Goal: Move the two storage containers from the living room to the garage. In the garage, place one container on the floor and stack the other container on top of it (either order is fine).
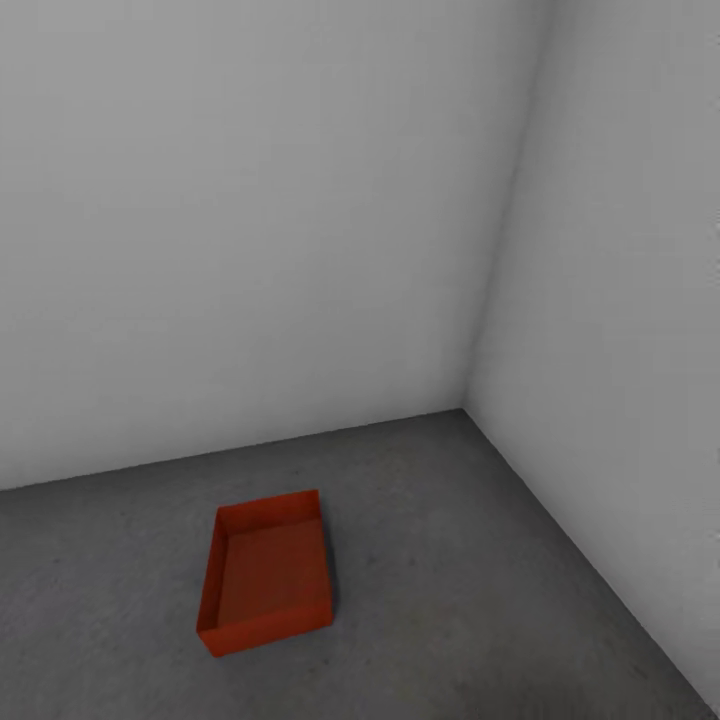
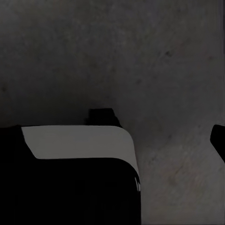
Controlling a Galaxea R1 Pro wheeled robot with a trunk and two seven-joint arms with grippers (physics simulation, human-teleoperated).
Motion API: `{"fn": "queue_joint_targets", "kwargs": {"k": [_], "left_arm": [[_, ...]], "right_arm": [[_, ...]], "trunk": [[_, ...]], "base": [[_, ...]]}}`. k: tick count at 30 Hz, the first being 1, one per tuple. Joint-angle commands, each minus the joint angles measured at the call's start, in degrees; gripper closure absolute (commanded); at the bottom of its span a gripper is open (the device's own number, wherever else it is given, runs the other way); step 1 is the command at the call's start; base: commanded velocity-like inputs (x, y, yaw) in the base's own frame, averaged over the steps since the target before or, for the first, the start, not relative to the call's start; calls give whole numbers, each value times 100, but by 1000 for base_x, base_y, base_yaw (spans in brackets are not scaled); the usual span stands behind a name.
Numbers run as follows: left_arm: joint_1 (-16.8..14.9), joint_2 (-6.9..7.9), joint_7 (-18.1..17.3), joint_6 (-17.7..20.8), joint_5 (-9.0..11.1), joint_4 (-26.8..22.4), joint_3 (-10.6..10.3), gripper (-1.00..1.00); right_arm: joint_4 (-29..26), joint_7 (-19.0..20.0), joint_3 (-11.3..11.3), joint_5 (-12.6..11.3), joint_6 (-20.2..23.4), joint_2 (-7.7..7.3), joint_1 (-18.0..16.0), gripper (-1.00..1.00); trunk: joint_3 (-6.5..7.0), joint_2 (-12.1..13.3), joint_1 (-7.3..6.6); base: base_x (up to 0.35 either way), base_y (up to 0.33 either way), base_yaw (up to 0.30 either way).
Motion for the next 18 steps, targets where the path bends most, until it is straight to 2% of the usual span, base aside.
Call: {"fn": "queue_joint_targets", "kwargs": {"k": [1,6,18], "left_arm": [[-3,-2,5,-27,25,3,37,-100],[-3,0,5,-27,20,0,31,-100],[-3,-2,5,-27,19,0,32,-100]], "right_arm": [[18,-7,46,-62,-25,4,-6,-100],[18,-8,46,-56,-3,-28,-6,-100],[18,3,43,-47,1,-69,-6,-100]], "trunk": [[-4,-2,0],[5,-2,0],[31,-2,0]], "base": [[0,0,-68],[0,0,-172],[0,0,-277]]}}
